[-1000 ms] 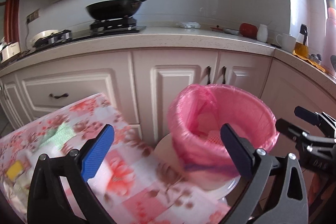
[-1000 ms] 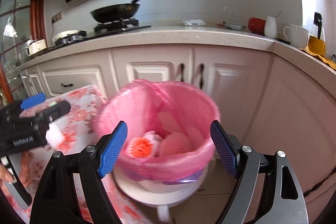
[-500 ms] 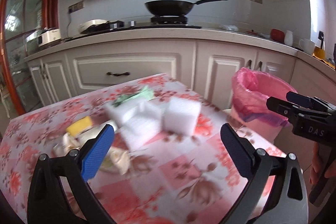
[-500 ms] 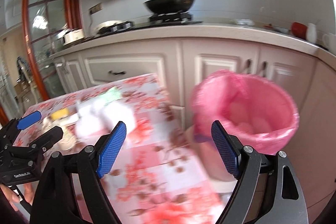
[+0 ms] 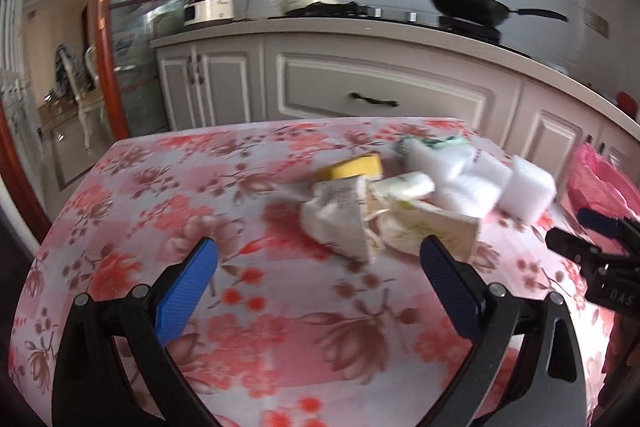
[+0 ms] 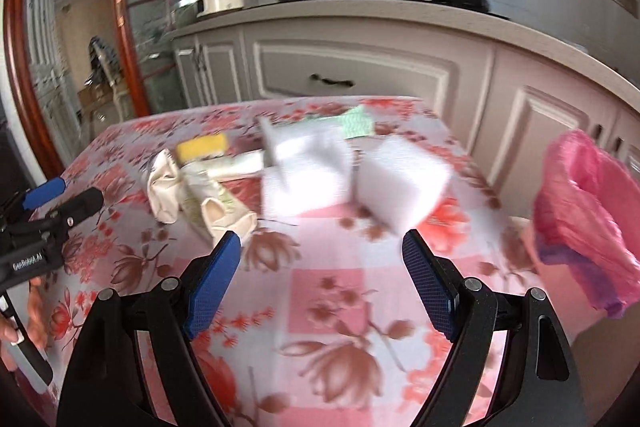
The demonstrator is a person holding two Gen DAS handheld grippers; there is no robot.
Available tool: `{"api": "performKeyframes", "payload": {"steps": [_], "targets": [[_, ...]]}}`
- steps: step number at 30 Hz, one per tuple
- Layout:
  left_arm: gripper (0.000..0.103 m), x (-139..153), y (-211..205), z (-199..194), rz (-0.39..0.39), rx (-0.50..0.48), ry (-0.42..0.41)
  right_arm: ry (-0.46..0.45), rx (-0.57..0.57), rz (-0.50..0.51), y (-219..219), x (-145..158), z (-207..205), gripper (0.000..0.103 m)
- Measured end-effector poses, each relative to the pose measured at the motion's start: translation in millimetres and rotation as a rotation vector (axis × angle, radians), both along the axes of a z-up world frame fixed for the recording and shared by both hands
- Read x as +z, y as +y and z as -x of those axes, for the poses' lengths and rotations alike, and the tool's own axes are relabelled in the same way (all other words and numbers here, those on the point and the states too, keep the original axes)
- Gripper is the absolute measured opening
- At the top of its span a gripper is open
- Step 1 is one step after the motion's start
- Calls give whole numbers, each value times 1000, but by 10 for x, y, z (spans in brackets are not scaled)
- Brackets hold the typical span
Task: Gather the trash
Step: 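Return both tools from the bin to the table, then grasp a paper tissue packet with the right tool while the left tool grasps another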
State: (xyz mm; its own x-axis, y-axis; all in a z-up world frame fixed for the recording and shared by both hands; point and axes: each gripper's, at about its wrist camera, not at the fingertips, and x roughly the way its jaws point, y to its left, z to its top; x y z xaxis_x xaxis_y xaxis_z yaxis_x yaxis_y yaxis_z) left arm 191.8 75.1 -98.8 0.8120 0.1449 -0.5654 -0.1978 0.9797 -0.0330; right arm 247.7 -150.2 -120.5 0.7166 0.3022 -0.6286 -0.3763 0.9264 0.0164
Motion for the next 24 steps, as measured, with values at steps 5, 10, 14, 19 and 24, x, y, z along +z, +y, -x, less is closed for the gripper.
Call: {"api": "performKeyframes", "payload": {"steps": [5,10,14,19,24], "targets": [[98,-37,214,-6,1,52,2,28,86,39,440,-141,-149,78],[98,-65,340,-10,-8,85,6,49,138,54,724,-228,-291,78],[98,-86,387,18,-20,94,15,63,172,75,905,-294,-402,78],[98,-142,501,37,1,113,34,84,204,98,1068,-383,-504,77],[98,-181,541,28,13,124,51,110,206,105,1093,-425,-553,55]]}}
